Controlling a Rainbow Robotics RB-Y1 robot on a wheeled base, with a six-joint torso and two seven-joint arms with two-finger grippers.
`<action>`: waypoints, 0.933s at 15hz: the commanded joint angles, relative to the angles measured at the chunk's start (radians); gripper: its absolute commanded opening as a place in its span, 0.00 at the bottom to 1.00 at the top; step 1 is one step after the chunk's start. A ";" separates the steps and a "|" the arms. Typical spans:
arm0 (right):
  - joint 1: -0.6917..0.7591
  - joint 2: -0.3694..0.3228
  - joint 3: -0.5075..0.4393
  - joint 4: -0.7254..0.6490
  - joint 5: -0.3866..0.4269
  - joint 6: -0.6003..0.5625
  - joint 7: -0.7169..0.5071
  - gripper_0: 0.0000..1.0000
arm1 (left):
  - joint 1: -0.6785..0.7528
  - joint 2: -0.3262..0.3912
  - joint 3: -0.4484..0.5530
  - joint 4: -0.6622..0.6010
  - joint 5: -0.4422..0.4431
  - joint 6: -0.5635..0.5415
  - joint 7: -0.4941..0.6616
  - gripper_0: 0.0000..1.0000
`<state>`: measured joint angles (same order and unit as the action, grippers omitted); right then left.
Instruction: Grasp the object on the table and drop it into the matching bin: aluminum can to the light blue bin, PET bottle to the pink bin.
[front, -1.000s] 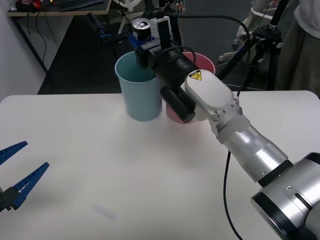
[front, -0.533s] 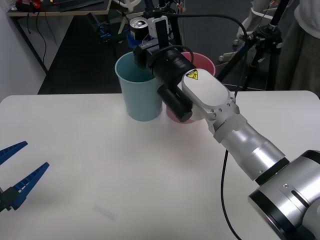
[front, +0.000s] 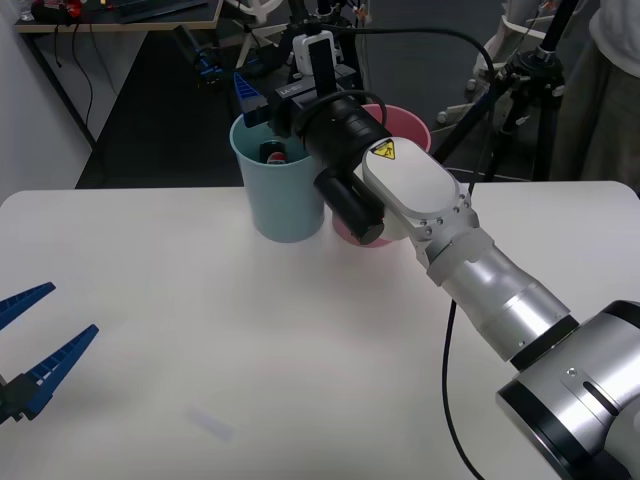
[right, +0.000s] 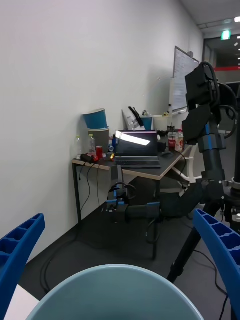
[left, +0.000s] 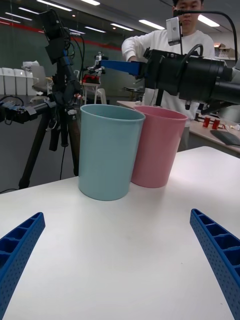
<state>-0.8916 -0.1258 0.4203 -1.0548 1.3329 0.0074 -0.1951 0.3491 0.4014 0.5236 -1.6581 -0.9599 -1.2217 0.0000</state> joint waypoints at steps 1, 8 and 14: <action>0.000 0.000 0.000 -0.004 -0.003 -0.001 -0.001 1.00 | 0.000 0.000 0.000 0.000 0.000 0.000 0.000 1.00; 0.132 -0.060 0.000 -0.228 -0.003 -0.010 -0.001 1.00 | 0.000 0.000 0.000 0.000 0.000 0.000 0.000 1.00; 0.402 -0.210 -0.012 -0.564 -0.015 -0.089 -0.010 1.00 | 0.000 0.000 0.000 0.000 0.000 0.000 0.000 1.00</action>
<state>-0.5197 -0.3155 0.4144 -1.5837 1.3214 -0.0635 -0.2041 0.3490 0.4014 0.5236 -1.6581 -0.9599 -1.2217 0.0000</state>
